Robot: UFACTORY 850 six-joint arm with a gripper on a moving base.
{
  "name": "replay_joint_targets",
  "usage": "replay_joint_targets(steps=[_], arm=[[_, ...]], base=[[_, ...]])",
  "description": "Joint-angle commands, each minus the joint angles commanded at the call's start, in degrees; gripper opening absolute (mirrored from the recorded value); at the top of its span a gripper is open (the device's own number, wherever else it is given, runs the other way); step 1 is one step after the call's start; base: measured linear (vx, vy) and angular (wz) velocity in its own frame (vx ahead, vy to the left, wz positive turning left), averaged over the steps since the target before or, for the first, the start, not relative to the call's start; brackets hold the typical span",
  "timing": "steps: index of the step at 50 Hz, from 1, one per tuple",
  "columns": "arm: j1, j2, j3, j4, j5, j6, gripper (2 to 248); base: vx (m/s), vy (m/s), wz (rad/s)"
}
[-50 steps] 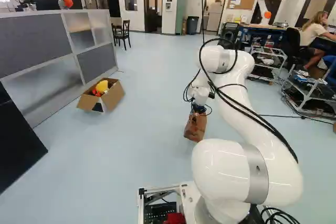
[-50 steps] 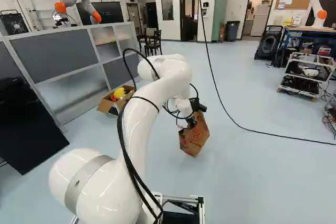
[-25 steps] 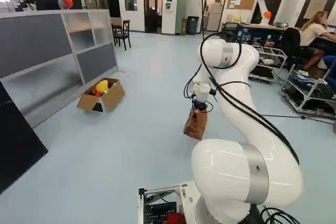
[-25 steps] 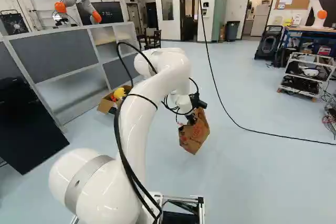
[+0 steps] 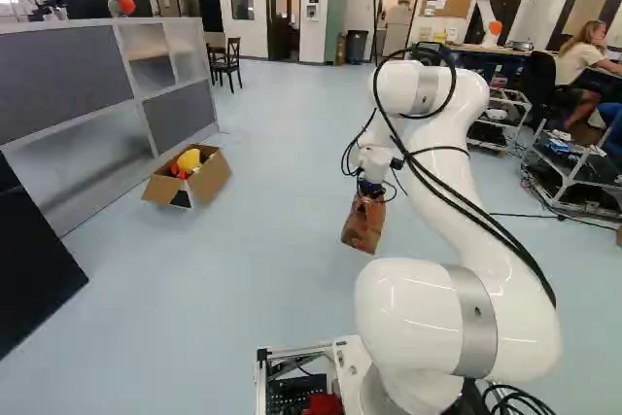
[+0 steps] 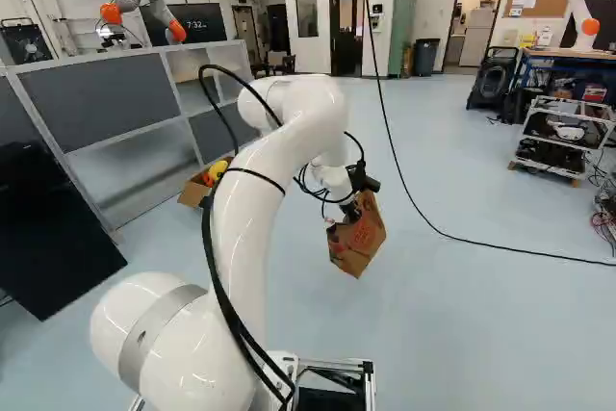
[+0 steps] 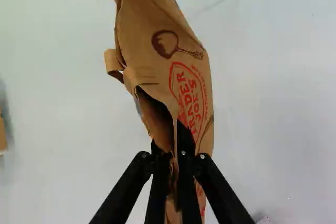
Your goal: Pick up the grocery bag from the ground
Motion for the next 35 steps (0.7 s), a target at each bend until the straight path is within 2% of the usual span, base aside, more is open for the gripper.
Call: replay_joint_targets(steps=[35], arm=[[0.0, 6.56, 4.2, 0.0, 0.0, 0.0, 22]], base=[[0.0, 0.0, 0.0]])
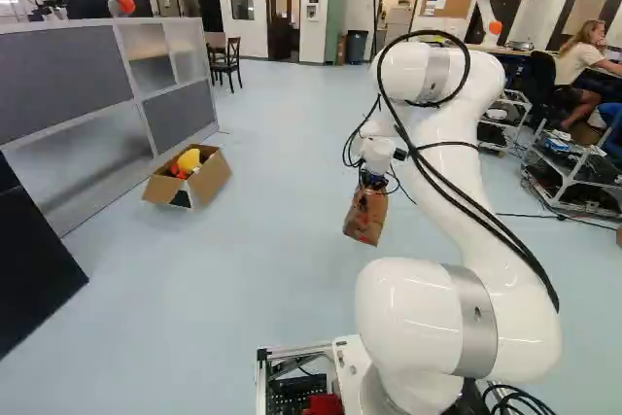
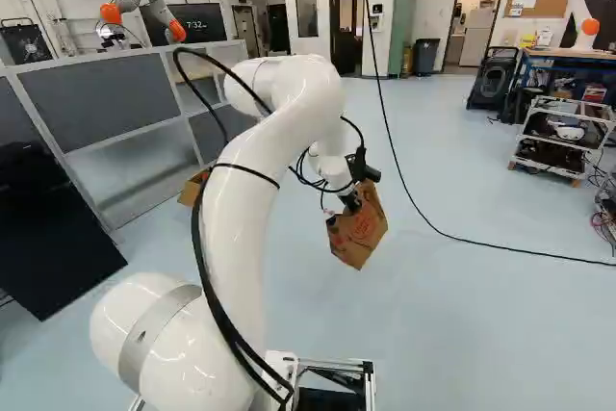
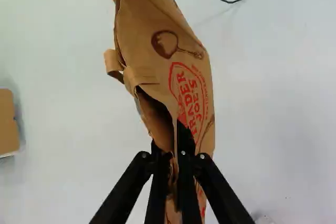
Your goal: Pick up the grocery bag from the ground
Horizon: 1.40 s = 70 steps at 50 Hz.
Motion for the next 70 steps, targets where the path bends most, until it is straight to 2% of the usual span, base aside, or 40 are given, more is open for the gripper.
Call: replay_joint_targets(steps=[70], arm=[[0.0, 12.62, 6.88, 0.0, 0.0, 0.0, 22]], base=[[0.0, 0.0, 0.0]])
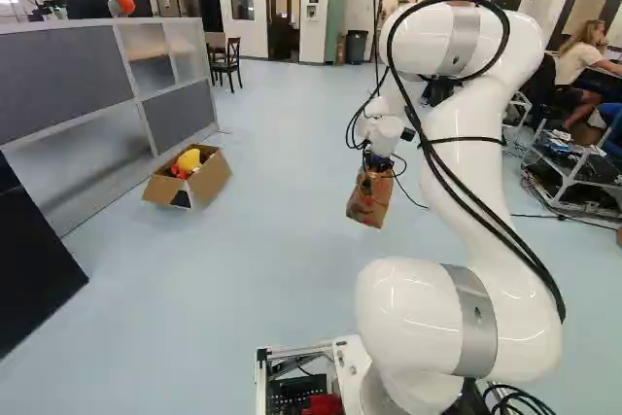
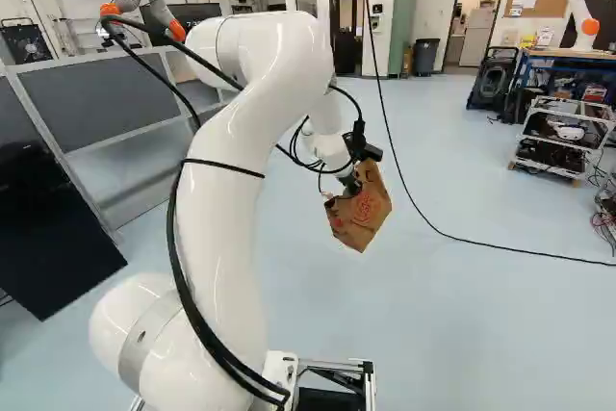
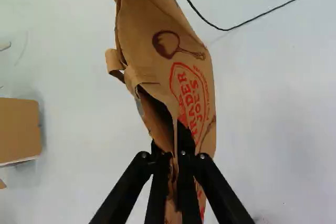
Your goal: Pick up the grocery bag from the ground
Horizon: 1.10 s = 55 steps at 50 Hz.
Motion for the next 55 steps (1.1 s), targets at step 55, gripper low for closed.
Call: replay_joint_targets(steps=[55], arm=[[0.75, 15.37, 12.14, 0.0, 0.0, 0.0, 22]], base=[[0.0, 0.0, 0.0]])
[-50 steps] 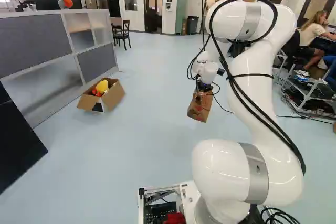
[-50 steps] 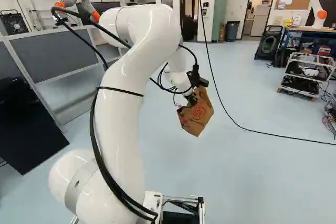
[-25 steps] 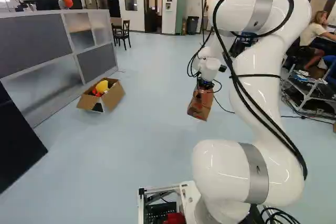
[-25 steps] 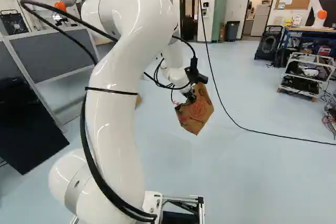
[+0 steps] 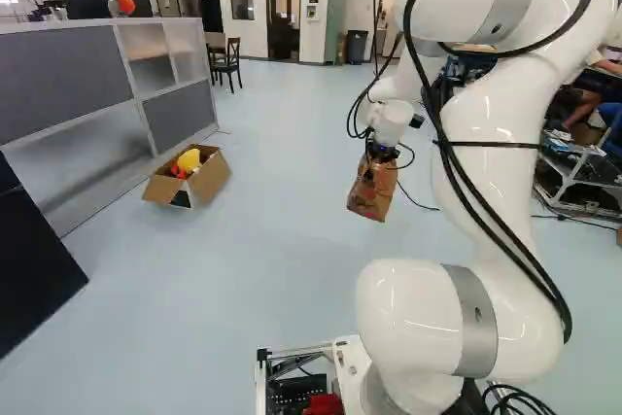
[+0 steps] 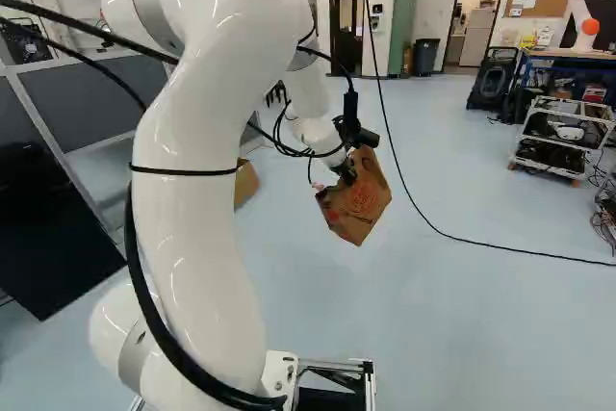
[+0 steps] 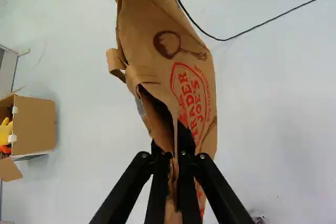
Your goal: Pick up the grocery bag from the ground
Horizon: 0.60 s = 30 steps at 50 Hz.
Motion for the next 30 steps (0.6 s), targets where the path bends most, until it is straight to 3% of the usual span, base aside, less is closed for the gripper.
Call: replay_joint_targets(steps=[30], arm=[[0.38, 3.28, 3.42, -0.1, 0.18, 0.0, 22]], base=[[0.0, 0.0, 0.0]])
